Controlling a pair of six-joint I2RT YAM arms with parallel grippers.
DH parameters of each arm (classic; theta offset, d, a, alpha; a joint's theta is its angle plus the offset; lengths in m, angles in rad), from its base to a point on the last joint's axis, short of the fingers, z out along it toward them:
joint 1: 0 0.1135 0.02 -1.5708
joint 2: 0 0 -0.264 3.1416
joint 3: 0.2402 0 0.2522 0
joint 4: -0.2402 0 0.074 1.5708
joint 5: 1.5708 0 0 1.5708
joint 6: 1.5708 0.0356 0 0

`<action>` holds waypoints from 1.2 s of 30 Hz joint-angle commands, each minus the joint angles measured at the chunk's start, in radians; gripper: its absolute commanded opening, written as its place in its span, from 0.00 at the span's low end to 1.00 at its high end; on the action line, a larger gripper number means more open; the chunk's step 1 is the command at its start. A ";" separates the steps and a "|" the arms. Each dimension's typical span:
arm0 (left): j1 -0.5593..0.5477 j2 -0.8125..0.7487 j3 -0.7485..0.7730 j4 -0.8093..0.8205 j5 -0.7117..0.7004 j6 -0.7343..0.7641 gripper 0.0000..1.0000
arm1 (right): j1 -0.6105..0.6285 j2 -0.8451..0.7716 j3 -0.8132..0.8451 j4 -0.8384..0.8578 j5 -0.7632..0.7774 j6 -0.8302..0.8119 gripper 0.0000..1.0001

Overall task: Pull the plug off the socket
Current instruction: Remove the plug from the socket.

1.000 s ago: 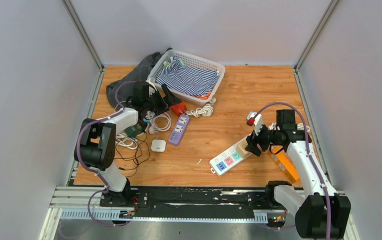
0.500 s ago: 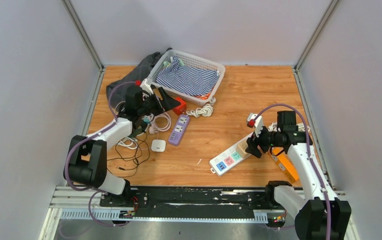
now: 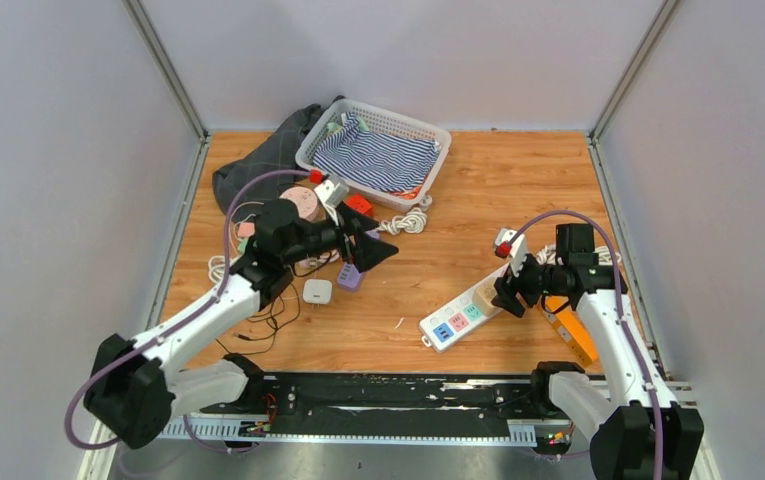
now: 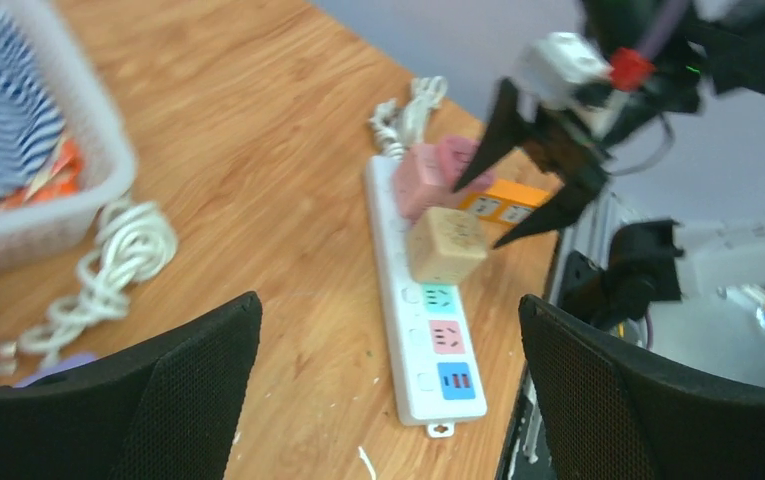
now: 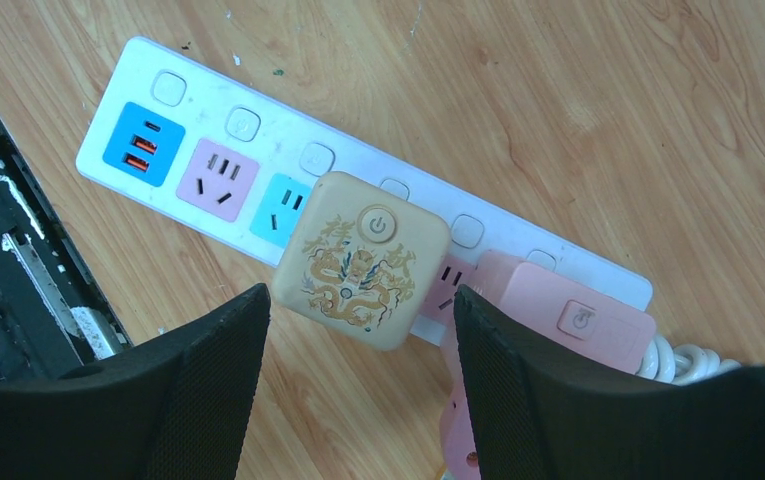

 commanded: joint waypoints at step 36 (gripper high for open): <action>-0.641 0.280 -0.034 0.220 -0.525 0.563 1.00 | -0.054 -0.094 0.041 -0.088 -0.015 0.014 0.71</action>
